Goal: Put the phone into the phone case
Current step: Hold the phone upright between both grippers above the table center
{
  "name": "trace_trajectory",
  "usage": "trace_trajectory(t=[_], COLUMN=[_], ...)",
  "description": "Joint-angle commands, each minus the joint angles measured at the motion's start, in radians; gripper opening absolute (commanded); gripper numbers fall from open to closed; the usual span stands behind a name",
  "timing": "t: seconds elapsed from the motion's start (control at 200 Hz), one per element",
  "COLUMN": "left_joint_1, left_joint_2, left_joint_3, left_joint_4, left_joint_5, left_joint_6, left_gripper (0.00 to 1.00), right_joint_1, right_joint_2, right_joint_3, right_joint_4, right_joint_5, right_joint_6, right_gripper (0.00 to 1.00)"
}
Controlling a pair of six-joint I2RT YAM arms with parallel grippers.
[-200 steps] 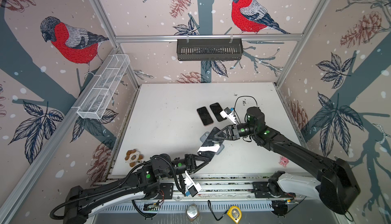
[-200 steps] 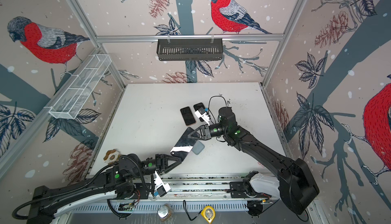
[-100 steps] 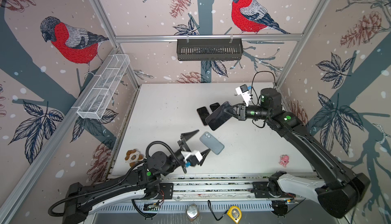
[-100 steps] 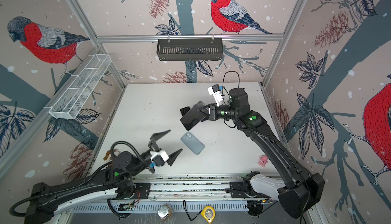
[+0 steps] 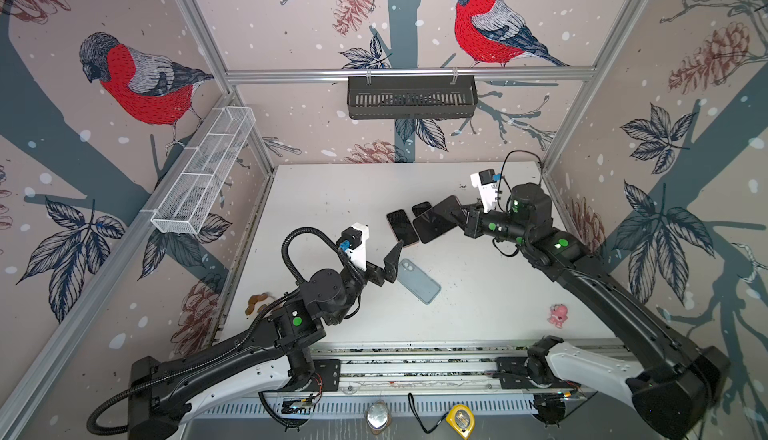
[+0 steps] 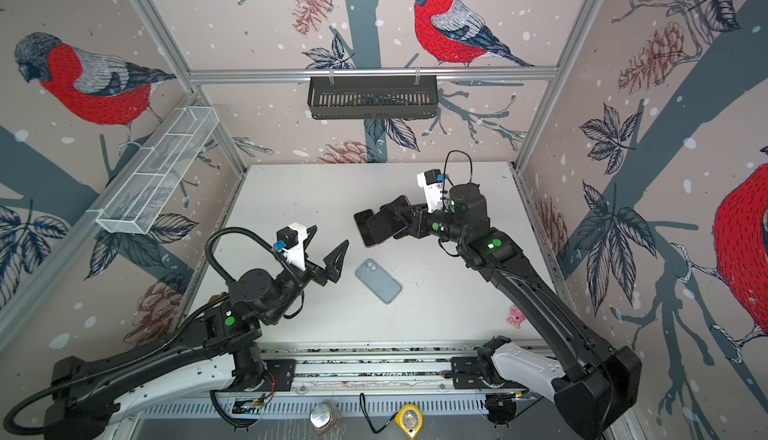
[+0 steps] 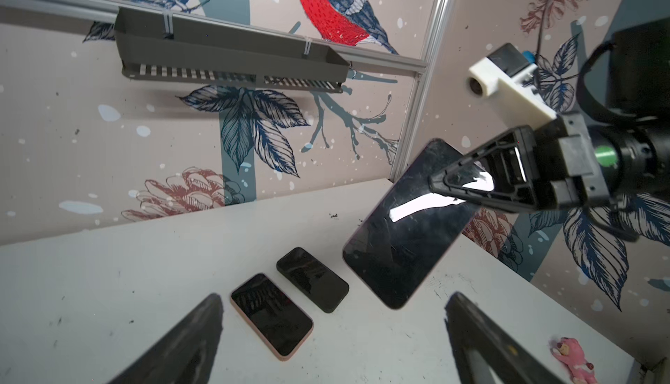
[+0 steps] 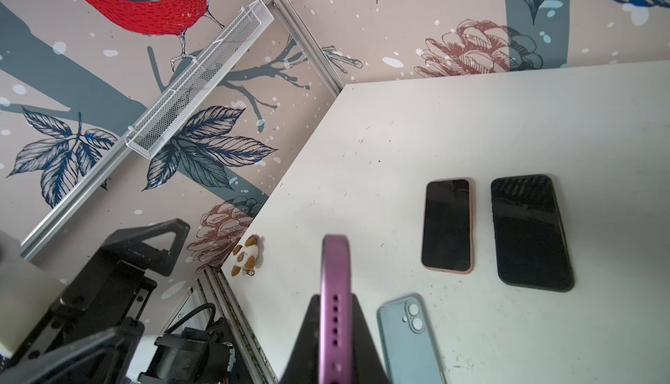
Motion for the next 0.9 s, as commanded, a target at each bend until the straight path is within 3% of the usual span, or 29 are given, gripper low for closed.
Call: trace_trajectory(t=[0.0, 0.12, 0.25, 0.375, 0.625, 0.896], left_joint_1=[0.049, 0.15, 0.277, 0.339, 0.343, 0.351], left_joint_2=[0.009, 0.062, 0.169, 0.289, 0.378, 0.395], left_joint_3=[-0.032, -0.033, 0.008, 0.058, -0.015, 0.006], left_joint_4=[0.045, 0.14, 0.207, 0.267, 0.491, 0.47], left_joint_5=[0.162, 0.408, 0.758, 0.996, 1.057, 1.066], left_joint_6=[-0.145, -0.224, -0.3, -0.362, -0.478, -0.472], left_gripper=[0.93, 0.82, 0.73, 0.7, 0.68, 0.65], right_joint_1=[0.031, 0.034, 0.032, 0.02, -0.011, -0.046], right_joint_2=[-0.062, -0.148, -0.2, -0.231, -0.228, -0.254], right_joint_3=[-0.151, -0.277, -0.25, -0.218, -0.232, -0.247], right_joint_4=[0.308, 0.473, 0.368, 0.286, 0.356, 0.41], right_joint_5=[0.027, 0.041, 0.013, -0.03, -0.155, -0.227], right_joint_6=[0.012, 0.025, -0.015, -0.032, 0.039, 0.107], right_gripper=[0.01, 0.01, 0.01, 0.01, 0.01, 0.01])
